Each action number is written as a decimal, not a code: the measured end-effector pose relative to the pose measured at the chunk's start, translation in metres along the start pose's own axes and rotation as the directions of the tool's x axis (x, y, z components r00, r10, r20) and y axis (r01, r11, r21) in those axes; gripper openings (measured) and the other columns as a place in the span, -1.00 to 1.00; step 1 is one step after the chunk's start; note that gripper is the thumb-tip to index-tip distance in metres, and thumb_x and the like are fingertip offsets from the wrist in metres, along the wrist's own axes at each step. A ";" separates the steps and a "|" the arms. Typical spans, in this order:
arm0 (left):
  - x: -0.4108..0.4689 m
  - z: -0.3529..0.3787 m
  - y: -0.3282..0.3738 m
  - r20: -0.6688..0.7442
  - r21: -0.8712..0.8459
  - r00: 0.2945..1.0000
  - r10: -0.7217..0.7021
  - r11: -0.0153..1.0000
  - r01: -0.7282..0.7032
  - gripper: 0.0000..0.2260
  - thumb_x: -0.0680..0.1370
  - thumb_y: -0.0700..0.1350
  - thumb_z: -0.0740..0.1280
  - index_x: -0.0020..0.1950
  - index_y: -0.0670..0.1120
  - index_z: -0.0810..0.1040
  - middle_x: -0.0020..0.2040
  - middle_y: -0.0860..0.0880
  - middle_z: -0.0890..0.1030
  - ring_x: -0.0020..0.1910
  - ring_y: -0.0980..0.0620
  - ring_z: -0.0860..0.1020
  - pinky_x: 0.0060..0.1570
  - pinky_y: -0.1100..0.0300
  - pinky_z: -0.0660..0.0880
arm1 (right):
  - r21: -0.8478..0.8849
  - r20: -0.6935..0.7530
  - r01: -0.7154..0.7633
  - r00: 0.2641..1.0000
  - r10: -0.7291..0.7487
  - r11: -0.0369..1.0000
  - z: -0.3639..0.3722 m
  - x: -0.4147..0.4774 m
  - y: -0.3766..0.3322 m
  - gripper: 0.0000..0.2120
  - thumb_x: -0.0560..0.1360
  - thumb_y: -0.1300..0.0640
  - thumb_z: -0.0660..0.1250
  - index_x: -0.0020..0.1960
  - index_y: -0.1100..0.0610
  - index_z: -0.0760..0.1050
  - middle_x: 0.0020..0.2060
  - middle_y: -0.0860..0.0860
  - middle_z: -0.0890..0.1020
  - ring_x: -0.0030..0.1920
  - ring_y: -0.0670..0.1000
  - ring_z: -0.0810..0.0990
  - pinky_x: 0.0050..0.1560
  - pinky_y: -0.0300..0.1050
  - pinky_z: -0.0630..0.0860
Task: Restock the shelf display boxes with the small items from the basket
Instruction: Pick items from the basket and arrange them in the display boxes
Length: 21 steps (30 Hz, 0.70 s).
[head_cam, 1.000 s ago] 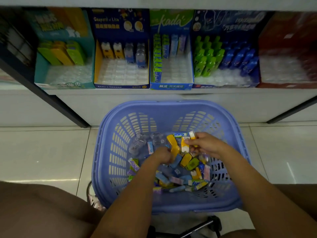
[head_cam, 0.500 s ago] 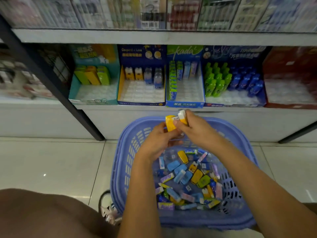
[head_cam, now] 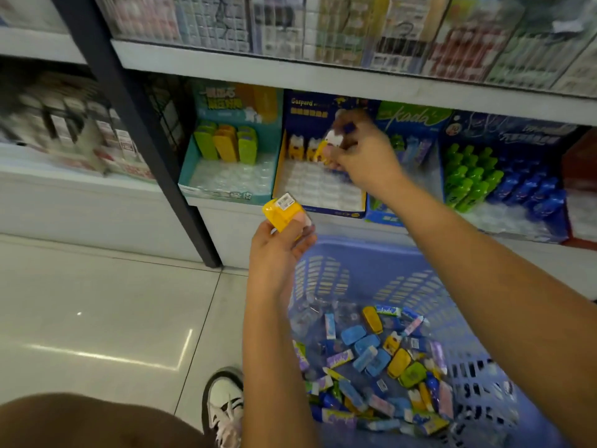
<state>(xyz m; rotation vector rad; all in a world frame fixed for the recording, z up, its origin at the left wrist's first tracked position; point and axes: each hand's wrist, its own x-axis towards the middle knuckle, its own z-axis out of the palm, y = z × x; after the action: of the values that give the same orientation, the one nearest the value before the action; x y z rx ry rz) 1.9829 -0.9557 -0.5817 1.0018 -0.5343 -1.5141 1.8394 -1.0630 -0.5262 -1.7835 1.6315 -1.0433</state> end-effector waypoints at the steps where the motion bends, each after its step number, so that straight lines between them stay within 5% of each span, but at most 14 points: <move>1: 0.002 -0.004 0.003 -0.015 -0.028 1.000 0.007 1.000 -0.008 -0.91 0.56 -0.23 0.31 0.03 -0.22 0.51 -0.15 -0.10 0.60 -0.15 0.00 0.62 -0.19 0.27 0.58 | -0.049 0.006 0.029 1.000 -0.029 0.998 0.009 0.011 -0.001 -0.79 0.49 0.22 0.35 0.09 0.11 0.41 -0.11 0.17 0.59 -0.21 0.07 0.63 -0.29 -0.08 0.60; 5: 0.006 -0.014 0.008 -0.044 -0.122 0.999 -0.006 0.992 0.001 -0.89 0.56 -0.24 0.31 0.06 -0.22 0.50 -0.16 -0.09 0.60 -0.19 0.04 0.63 -0.17 0.27 0.58 | -0.201 0.077 0.161 0.986 -0.149 0.966 0.035 0.044 0.002 -0.79 0.48 0.26 0.33 0.11 0.20 0.52 -0.02 0.14 0.62 -0.09 -0.01 0.55 -0.13 -0.34 0.39; 11: 0.014 -0.020 0.002 -0.043 -0.112 0.997 -0.062 0.992 0.056 -0.89 0.55 -0.22 0.33 0.05 -0.20 0.52 -0.13 -0.11 0.61 -0.14 -0.01 0.63 -0.12 0.23 0.59 | -0.310 0.131 0.192 0.979 -0.158 0.931 0.052 0.057 0.015 -0.82 0.48 0.24 0.34 0.08 0.21 0.52 -0.02 0.13 0.64 -0.01 0.05 0.59 -0.01 -0.15 0.50; 17: 0.017 -0.018 -0.002 -0.011 -0.077 0.998 -0.059 0.995 0.058 -0.86 0.53 -0.23 0.35 0.07 -0.21 0.53 -0.15 -0.11 0.62 -0.17 0.02 0.64 -0.12 0.24 0.59 | -0.283 0.139 0.196 0.977 -0.162 0.939 0.050 0.059 0.014 -0.82 0.45 0.24 0.39 0.04 0.26 0.55 -0.02 0.15 0.63 -0.01 0.05 0.58 -0.10 -0.28 0.40; 21: 0.017 -0.017 -0.004 -0.010 -0.025 0.997 -0.074 0.997 0.074 -0.87 0.52 -0.20 0.37 0.05 -0.18 0.55 -0.12 -0.12 0.63 -0.16 0.01 0.64 -0.13 0.23 0.58 | -0.540 0.260 0.306 0.947 -0.191 0.784 0.052 0.065 0.008 -0.82 0.49 0.23 0.33 0.08 0.26 0.55 0.13 0.22 0.50 0.12 0.16 0.49 -0.04 -0.19 0.34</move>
<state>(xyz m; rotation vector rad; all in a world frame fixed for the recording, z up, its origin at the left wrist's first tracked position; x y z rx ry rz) 1.9952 -0.9679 -0.5987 1.0196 -0.4745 -1.5762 1.8757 -1.1350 -0.5491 -2.4660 1.7334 -0.4583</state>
